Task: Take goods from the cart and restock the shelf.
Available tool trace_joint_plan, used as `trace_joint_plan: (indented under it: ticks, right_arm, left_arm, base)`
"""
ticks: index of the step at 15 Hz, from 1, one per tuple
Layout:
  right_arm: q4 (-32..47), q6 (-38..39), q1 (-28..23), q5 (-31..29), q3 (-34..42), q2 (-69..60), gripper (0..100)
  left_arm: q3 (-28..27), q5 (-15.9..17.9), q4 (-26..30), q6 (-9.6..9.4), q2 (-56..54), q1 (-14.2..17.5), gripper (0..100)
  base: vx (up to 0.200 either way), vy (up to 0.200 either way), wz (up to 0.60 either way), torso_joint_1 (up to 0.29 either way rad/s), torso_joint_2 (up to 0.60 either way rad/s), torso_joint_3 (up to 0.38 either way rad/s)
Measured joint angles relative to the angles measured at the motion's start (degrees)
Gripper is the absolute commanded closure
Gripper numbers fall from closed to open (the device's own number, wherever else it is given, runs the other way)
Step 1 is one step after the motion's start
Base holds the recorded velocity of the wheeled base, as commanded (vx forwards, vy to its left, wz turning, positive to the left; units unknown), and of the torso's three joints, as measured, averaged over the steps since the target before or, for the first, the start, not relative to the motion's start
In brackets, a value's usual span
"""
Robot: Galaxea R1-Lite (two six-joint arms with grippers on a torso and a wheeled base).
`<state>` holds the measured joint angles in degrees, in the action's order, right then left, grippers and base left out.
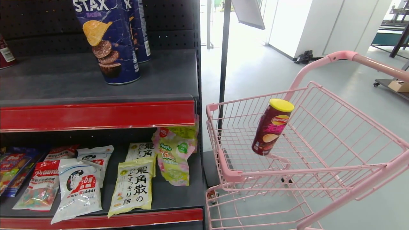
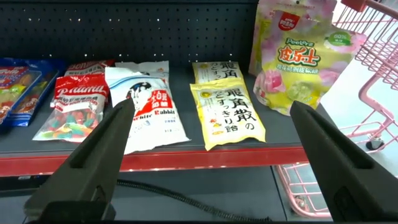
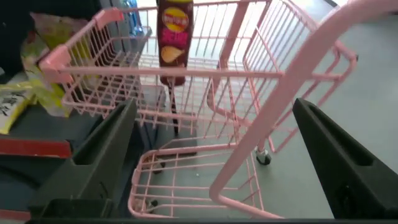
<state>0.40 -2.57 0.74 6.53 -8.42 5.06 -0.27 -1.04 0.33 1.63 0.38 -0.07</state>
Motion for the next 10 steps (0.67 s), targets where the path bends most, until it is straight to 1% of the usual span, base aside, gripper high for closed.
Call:
trace_joint_plan:
  ticks: [3,5,6,8,10]
  right_arm:
    - [-2.07,1.51,1.32,1.56,-10.70,14.03,0]
    - [-7.42,3.39,1.67,2.30,-17.37,27.23,0]
    - [-11.31,3.80,1.57,3.40,-20.29,34.10,0]
    - [-20.92,1.71,-0.72,9.41,-25.34,49.08,0]
    - [-28.81,-4.18,-3.99,18.97,-30.27,63.88,0]
  left_arm:
    - [0.00,0.00,0.05,0.02,0.00,-0.02,0]
    - [0.00,0.00,0.02,0.00,0.00,-0.04,0]
    - [0.00,0.00,0.05,0.00,0.00,-0.02,0]
    - [0.00,0.00,0.05,0.00,0.00,0.00,0]
    - [0.02,0.00,0.05,0.00,0.00,0.00,0]
  base:
    - [0.000,0.000,0.00,0.000,0.00,0.000]
    - [0.000,0.000,0.00,0.000,0.00,0.000]
    - [0.000,0.000,0.00,0.000,0.00,0.000]
    - [0.000,0.000,0.00,0.000,0.00,0.000]
    - [0.000,0.000,0.00,0.000,0.00,0.000]
